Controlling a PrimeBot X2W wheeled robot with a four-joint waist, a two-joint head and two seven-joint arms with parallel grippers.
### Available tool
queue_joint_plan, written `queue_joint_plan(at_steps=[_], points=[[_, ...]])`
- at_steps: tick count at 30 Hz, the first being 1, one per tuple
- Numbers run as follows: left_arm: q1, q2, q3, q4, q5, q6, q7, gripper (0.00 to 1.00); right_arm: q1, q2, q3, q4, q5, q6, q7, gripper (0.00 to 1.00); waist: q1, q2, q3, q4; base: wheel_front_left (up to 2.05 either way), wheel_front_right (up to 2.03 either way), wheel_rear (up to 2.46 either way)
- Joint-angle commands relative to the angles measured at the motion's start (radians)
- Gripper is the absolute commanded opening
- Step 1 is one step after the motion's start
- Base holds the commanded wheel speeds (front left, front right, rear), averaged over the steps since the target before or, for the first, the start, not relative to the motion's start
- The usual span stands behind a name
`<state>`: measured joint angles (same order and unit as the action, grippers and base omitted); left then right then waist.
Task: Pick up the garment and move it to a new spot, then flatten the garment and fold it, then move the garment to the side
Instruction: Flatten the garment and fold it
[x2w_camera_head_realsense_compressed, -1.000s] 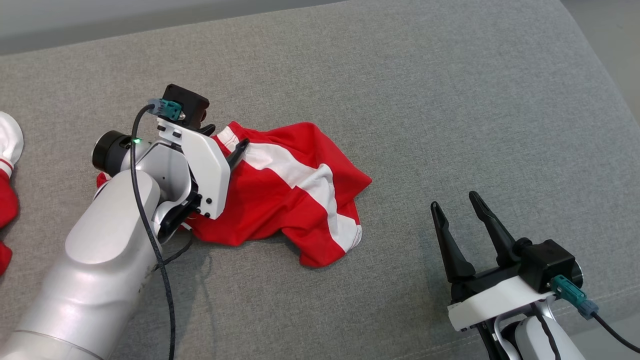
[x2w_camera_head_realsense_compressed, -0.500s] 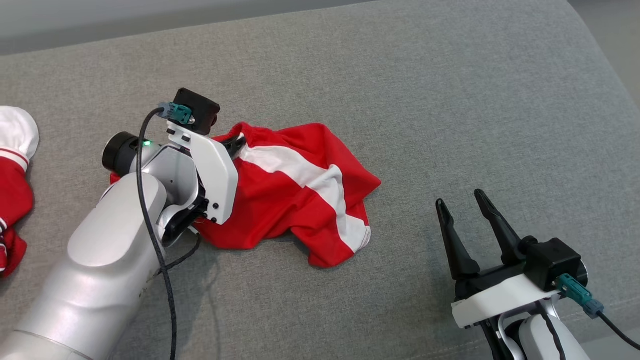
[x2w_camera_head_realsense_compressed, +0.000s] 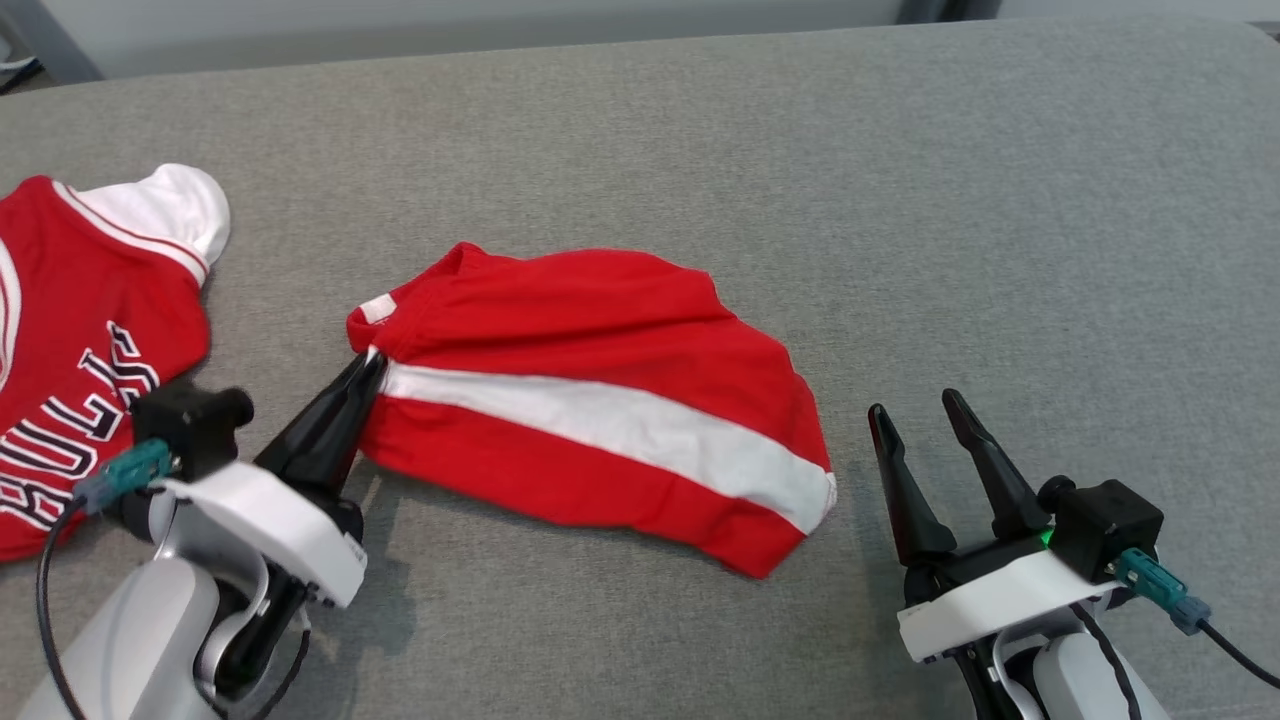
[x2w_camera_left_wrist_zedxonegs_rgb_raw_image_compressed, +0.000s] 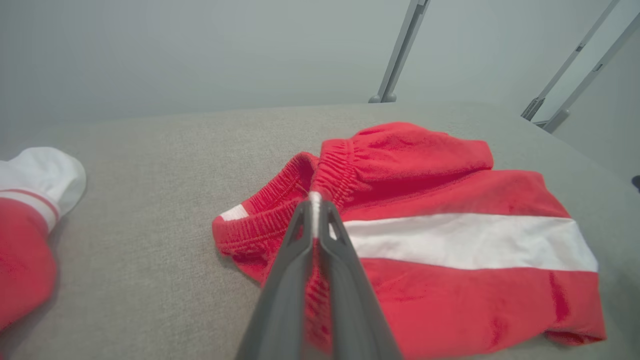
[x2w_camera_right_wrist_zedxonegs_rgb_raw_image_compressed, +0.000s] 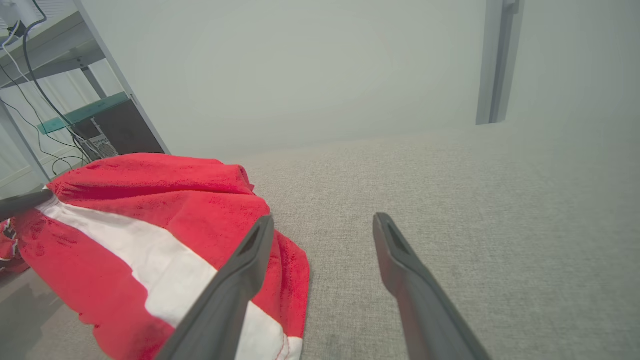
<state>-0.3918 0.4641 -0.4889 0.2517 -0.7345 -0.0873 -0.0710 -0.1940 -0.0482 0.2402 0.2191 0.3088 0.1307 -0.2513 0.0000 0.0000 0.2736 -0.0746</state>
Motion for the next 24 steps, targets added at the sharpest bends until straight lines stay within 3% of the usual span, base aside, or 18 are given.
queue_joint_plan(at_steps=[1, 8, 23, 24], points=[[0.021, 0.045, 0.055, -0.031, -0.024, -0.008, -0.031, 0.00, -0.012, -0.002, 0.031, -0.008, 0.021, 0.000, -0.011, 1.00, 0.0000, 0.0000, -0.009, 0.035, 0.00, 0.00, 0.00], [0.107, 0.014, 0.077, -0.035, -0.053, 0.003, -0.121, 0.00, -0.014, -0.002, 0.125, 0.130, 0.162, 0.000, -0.011, 1.00, 0.0000, 0.0000, -0.040, 0.097, 0.00, 0.00, 0.00], [0.129, -0.029, 0.072, -0.021, -0.049, 0.015, -0.159, 0.00, -0.015, -0.002, 0.187, 0.250, 0.158, 0.000, -0.011, 1.00, 0.0000, 0.0000, -0.040, 0.110, 0.00, 0.00, 0.00], [0.127, -0.031, 0.070, -0.020, -0.049, 0.014, -0.159, 0.00, -0.016, -0.002, 0.190, 0.256, 0.158, 0.000, -0.011, 0.88, 0.0000, 0.0000, -0.040, 0.111, 0.00, 0.00, 0.00]])
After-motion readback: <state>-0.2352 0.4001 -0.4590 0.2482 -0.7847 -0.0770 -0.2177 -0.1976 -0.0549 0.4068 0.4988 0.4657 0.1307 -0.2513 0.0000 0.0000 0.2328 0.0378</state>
